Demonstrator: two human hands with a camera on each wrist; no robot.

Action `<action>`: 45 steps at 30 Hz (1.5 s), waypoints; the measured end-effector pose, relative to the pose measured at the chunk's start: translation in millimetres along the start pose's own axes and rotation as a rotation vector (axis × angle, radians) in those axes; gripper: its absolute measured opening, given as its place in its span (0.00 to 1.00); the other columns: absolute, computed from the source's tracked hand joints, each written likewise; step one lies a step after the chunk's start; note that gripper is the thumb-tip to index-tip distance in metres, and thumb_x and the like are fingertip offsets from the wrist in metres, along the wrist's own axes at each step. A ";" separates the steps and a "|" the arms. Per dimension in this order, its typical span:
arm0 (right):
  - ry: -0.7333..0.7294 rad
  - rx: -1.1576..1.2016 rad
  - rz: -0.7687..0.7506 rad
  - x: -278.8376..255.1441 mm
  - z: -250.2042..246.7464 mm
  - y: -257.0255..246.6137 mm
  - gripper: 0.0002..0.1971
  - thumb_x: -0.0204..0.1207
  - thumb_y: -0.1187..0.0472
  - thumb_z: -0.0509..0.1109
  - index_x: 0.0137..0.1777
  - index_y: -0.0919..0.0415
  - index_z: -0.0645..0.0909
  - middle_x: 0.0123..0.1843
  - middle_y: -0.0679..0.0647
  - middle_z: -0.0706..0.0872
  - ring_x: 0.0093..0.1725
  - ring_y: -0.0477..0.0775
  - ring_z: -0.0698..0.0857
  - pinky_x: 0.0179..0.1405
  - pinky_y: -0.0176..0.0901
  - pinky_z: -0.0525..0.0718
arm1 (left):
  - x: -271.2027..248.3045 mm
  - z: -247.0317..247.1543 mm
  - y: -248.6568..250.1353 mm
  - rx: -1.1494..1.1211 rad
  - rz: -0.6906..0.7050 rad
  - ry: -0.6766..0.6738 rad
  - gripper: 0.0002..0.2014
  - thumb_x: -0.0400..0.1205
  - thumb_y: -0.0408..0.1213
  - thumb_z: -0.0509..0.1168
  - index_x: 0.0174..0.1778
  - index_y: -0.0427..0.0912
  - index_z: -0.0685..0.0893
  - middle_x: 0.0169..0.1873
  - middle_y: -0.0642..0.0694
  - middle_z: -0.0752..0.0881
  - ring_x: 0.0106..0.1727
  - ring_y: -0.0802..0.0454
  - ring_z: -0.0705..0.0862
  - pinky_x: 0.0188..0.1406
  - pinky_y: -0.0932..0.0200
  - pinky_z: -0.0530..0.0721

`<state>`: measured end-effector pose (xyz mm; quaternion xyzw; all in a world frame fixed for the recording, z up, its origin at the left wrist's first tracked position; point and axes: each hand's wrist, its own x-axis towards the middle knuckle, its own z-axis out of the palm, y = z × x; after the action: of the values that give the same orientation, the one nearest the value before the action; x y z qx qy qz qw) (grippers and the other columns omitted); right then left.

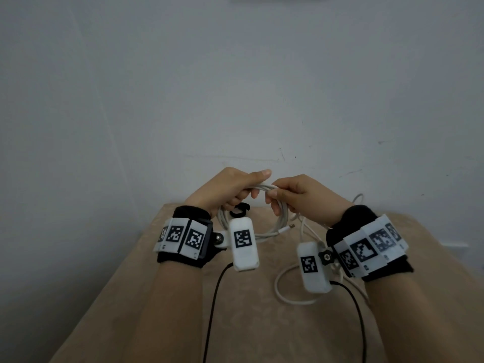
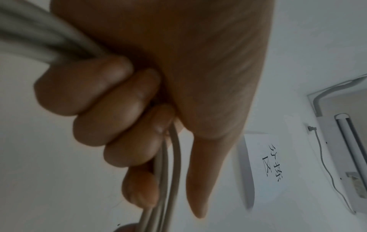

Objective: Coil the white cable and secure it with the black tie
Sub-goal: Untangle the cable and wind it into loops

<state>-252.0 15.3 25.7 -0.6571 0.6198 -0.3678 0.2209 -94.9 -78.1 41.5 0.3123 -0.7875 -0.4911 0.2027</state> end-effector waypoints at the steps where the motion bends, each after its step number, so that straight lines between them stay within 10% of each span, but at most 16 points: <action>1: 0.000 -0.001 0.001 0.1 -0.7 -0.4 0.13 0.84 0.59 0.61 0.41 0.58 0.84 0.28 0.46 0.84 0.27 0.46 0.71 0.28 0.36 0.70 | 0.0 0.0 -0.2 0.000 0.013 0.004 0.23 0.79 0.57 0.65 0.26 0.43 0.77 0.16 0.54 0.63 0.18 0.58 0.57 0.16 0.65 0.54; 18: 0.075 0.269 0.017 -4.8 -11.1 0.0 0.12 0.79 0.61 0.68 0.52 0.72 0.84 0.45 0.62 0.91 0.27 0.45 0.82 0.30 0.35 0.83 | 2.3 -7.6 -2.8 -0.235 0.153 0.200 0.24 0.81 0.52 0.66 0.21 0.49 0.69 0.19 0.54 0.61 0.19 0.57 0.54 0.16 0.65 0.52; 24: 0.082 0.489 0.019 -7.6 -13.3 -3.1 0.22 0.72 0.45 0.68 0.54 0.63 0.85 0.45 0.57 0.91 0.29 0.49 0.80 0.35 0.41 0.84 | 2.8 -10.3 -1.8 -0.354 0.147 0.215 0.24 0.82 0.51 0.64 0.21 0.50 0.67 0.18 0.55 0.60 0.17 0.59 0.54 0.15 0.66 0.50; 30: 0.056 0.530 -0.067 -7.2 -14.7 4.5 0.21 0.62 0.64 0.78 0.57 0.62 0.84 0.47 0.56 0.92 0.35 0.49 0.83 0.35 0.37 0.83 | 4.0 -11.1 -1.5 -0.468 0.123 0.206 0.24 0.83 0.51 0.63 0.24 0.50 0.63 0.17 0.56 0.59 0.16 0.61 0.54 0.13 0.68 0.52; 45: 0.159 0.309 -0.067 -3.0 -9.9 3.4 0.07 0.78 0.64 0.69 0.48 0.62 0.89 0.35 0.49 0.89 0.26 0.45 0.75 0.31 0.34 0.79 | 0.0 -7.6 -2.4 -0.243 0.050 0.016 0.23 0.82 0.57 0.60 0.27 0.45 0.73 0.17 0.54 0.62 0.17 0.59 0.57 0.17 0.66 0.57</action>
<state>-261.6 19.4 28.8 -0.6044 0.5493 -0.5165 0.2572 -89.4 -83.8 42.6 0.2696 -0.7280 -0.5753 0.2574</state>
